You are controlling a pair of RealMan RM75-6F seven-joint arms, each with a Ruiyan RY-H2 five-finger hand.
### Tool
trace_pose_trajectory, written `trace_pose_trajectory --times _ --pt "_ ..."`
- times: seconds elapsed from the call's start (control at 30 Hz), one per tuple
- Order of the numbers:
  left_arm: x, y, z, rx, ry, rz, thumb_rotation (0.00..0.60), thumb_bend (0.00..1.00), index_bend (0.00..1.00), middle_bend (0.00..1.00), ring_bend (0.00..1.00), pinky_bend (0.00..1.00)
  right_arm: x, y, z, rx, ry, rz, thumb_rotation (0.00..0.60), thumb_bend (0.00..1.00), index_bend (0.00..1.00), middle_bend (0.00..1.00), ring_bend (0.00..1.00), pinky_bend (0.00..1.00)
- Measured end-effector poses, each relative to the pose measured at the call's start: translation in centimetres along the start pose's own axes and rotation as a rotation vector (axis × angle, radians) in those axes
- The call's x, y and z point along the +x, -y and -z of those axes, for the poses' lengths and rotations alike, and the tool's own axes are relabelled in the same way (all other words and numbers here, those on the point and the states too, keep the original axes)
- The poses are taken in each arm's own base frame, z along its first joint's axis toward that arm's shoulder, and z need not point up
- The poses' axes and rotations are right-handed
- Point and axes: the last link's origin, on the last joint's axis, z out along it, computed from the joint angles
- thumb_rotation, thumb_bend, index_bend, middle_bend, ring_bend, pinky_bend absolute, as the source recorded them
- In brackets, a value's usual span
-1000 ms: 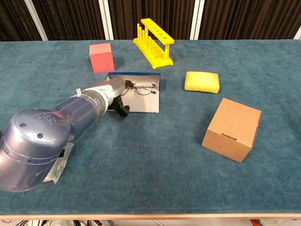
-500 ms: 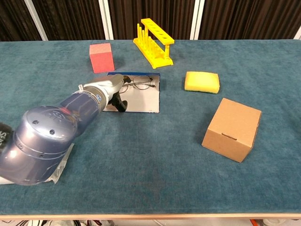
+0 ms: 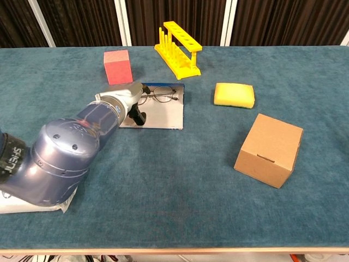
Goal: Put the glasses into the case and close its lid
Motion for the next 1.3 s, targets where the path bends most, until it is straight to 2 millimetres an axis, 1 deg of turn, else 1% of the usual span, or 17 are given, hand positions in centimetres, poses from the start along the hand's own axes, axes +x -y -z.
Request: trace_pose_trajectory --times 0.3,0.63,0.73,0.8,0.87,0.9,0.93,0.97,1.0,1.03,1.1,1.17,1.23,1.3 --pt "0.4 -0.9 -0.4 0.000 -0.022 -0.027 0.600 0.56 0.00 0.95 0.90 0.89 0.0 0.0 0.0 -0.003 -0.001 0.001 0.600 0.00 0.00 0.00 0.00 0.18" --pt "0.3 -1.3 0.0 -0.018 -0.027 -0.042 0.600 0.56 0.00 0.95 0.90 0.89 0.0 0.0 0.0 -0.005 0.000 0.000 0.600 0.00 0.00 0.00 0.00 0.18" --pt "0.3 -1.3 0.5 -0.035 -0.031 -0.046 0.600 0.55 0.04 0.92 0.88 0.88 0.0 0.0 0.0 -0.005 0.000 0.000 0.600 0.00 0.00 0.00 0.00 0.18" --pt "0.5 -1.3 0.9 -0.046 -0.042 -0.046 0.600 0.54 0.12 0.88 0.85 0.86 0.0 0.0 0.0 -0.004 0.000 0.001 0.600 0.00 0.00 0.00 0.00 0.18" --pt "0.8 -1.2 1.5 -0.063 -0.058 -0.046 0.600 0.49 0.21 0.80 0.76 0.80 0.0 0.0 0.0 -0.003 0.000 0.000 0.600 0.00 0.00 0.00 0.00 0.18" --pt "1.0 -1.1 1.7 -0.071 -0.066 -0.046 0.600 0.45 0.24 0.74 0.69 0.76 0.0 0.0 0.0 -0.002 0.000 0.000 0.600 0.00 0.00 0.00 0.00 0.18" --pt "1.2 -1.0 2.1 -0.082 -0.075 -0.046 0.600 0.41 0.25 0.69 0.63 0.72 0.0 0.1 0.0 -0.002 -0.001 -0.001 0.600 0.00 0.00 0.00 0.00 0.18" --pt "1.4 -0.9 2.4 -0.090 -0.080 -0.046 0.600 0.35 0.25 0.60 0.54 0.64 0.0 0.1 0.0 -0.002 -0.001 -0.001 0.600 0.00 0.00 0.00 0.00 0.18" --pt "1.6 -0.8 2.6 -0.098 -0.082 -0.046 0.600 0.31 0.24 0.54 0.47 0.58 0.0 0.1 0.0 -0.002 -0.001 -0.002 0.600 0.00 0.00 0.00 0.00 0.18" --pt "1.8 -0.6 3.0 -0.107 -0.082 -0.047 0.600 0.27 0.23 0.46 0.36 0.46 0.0 0.1 0.0 -0.002 0.000 -0.002 0.600 0.00 0.00 0.00 0.00 0.18" --pt "2.2 0.0 3.6 -0.121 -0.076 -0.060 0.600 0.21 0.19 0.30 0.19 0.25 0.0 0.1 0.0 -0.002 0.000 -0.003 0.600 0.00 0.00 0.00 0.00 0.18" --pt "2.5 0.7 4.0 -0.131 -0.067 -0.084 0.600 0.18 0.16 0.21 0.10 0.15 0.0 0.1 0.1 -0.001 0.001 -0.002 0.600 0.00 0.00 0.00 0.00 0.18" --pt "2.8 1.5 4.2 -0.139 -0.042 -0.104 0.600 0.16 0.15 0.16 0.06 0.11 0.0 0.1 0.1 -0.002 0.003 -0.003 0.600 0.00 0.00 0.00 0.00 0.18" --pt "2.9 2.1 4.1 -0.146 -0.017 -0.118 0.600 0.11 0.12 0.14 0.02 0.08 0.0 0.1 0.1 -0.003 0.004 -0.006 0.600 0.00 0.00 0.00 0.00 0.18"
